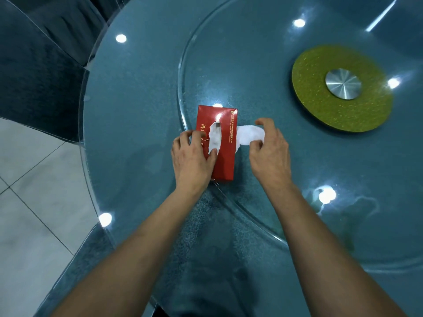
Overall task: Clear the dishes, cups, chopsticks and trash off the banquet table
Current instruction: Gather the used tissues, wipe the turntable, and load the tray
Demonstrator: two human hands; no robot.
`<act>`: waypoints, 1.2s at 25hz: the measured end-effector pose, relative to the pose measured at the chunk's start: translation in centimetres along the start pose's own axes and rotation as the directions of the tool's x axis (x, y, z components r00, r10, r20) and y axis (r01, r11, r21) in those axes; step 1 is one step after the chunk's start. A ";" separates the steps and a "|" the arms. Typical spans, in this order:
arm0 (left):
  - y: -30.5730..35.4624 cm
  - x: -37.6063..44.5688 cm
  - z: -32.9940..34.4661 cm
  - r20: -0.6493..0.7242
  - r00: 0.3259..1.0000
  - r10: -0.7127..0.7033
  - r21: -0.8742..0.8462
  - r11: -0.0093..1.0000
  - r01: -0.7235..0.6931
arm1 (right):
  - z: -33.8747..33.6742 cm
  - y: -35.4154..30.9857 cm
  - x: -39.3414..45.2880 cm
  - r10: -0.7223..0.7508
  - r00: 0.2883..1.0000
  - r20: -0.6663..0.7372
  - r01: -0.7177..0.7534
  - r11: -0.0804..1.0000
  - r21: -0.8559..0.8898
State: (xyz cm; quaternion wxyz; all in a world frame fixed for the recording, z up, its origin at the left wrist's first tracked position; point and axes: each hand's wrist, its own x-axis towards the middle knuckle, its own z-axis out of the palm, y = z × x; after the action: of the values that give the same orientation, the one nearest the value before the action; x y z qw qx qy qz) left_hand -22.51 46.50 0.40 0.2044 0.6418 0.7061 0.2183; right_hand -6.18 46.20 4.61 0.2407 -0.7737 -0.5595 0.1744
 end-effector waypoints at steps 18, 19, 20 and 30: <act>1.4 3.7 0.5 0.017 1.000 0.025 0.012 1.000 -0.025 | 1.2 0.8 -0.1 -0.041 0.998 0.042 0.040 0.999 0.036; 1.7 3.7 0.3 -0.003 0.998 0.055 -0.035 0.998 -0.055 | 1.2 0.8 -0.1 -0.029 0.999 0.043 0.027 0.998 0.054; 2.2 3.6 -0.1 -0.021 0.996 0.082 -0.098 0.992 -0.083 | 1.2 0.7 -0.1 -0.010 0.999 0.046 0.006 0.997 0.071; 5.9 2.1 -1.7 0.075 0.986 0.147 -0.475 0.875 -0.094 | 1.3 0.5 0.2 -0.023 0.983 0.183 -0.083 0.830 0.551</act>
State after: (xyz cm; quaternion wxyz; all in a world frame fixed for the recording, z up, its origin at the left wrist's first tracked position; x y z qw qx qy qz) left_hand -18.83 49.02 5.12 0.3776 0.6267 0.5788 0.3600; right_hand -6.42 46.53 3.31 0.4002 -0.6596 -0.4920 0.4033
